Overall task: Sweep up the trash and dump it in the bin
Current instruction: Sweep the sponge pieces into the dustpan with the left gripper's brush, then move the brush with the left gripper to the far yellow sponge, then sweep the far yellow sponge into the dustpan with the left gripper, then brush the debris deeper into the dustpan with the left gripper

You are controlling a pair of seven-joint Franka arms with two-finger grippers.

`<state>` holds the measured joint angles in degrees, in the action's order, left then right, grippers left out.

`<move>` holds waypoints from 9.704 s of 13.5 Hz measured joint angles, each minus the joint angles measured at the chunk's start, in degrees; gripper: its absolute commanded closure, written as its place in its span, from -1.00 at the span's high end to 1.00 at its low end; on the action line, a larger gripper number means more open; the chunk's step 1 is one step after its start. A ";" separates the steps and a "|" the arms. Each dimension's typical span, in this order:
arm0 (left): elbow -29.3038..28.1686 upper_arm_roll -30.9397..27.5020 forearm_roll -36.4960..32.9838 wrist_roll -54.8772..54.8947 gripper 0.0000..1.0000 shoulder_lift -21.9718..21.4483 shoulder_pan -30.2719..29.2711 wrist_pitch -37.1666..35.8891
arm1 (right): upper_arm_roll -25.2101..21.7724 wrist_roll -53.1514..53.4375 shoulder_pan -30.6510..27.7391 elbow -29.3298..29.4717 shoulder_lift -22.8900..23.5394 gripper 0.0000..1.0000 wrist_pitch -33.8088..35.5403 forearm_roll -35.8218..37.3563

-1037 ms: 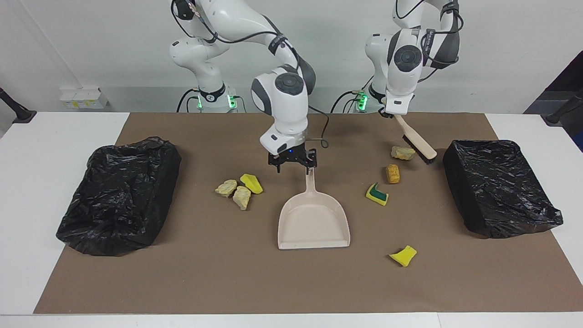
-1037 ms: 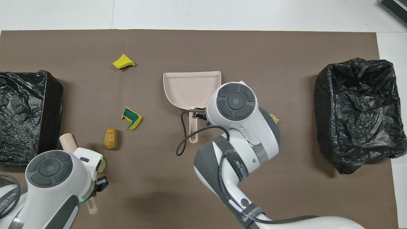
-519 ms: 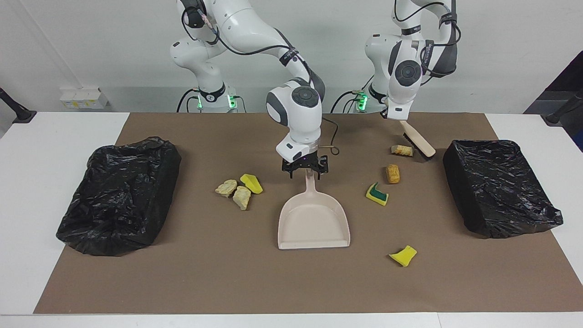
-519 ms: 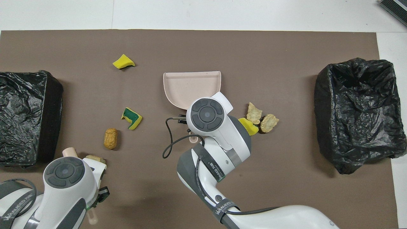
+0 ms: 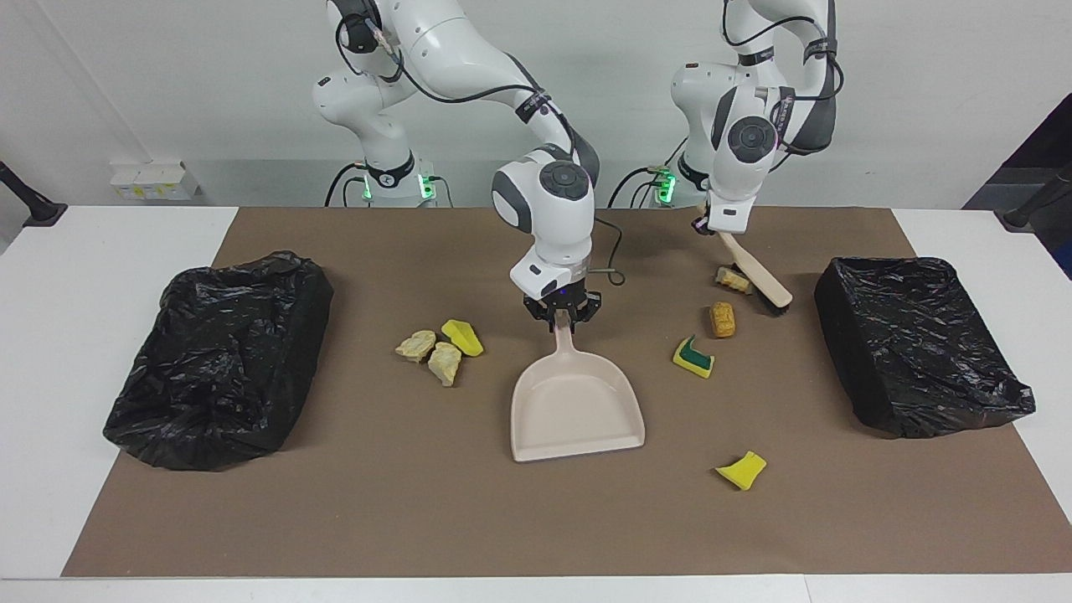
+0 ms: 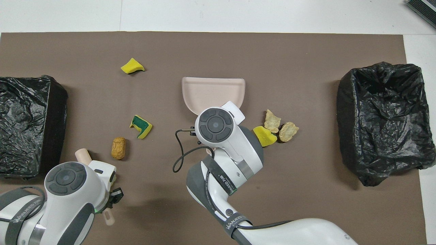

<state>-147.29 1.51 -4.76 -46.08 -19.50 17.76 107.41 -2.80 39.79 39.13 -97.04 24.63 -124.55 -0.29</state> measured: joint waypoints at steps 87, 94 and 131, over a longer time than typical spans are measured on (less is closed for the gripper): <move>34.18 1.20 -4.96 70.02 -1.00 29.38 1.91 -4.93 | -0.11 -68.37 0.45 -13.56 -10.05 -1.00 -1.84 1.49; 33.99 0.96 -0.30 59.41 -1.00 25.54 6.72 -8.21 | -0.11 -68.36 0.45 -13.55 -10.05 -1.00 -1.63 1.49; 24.17 1.16 5.45 55.17 -1.00 23.83 8.90 1.80 | -0.31 -75.24 -3.84 -16.30 -16.16 -1.00 9.32 1.49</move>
<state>-123.12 2.66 0.68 9.09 4.33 26.65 109.21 -3.11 -35.45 35.29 -113.34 8.47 -115.23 1.20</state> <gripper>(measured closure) 0.727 0.674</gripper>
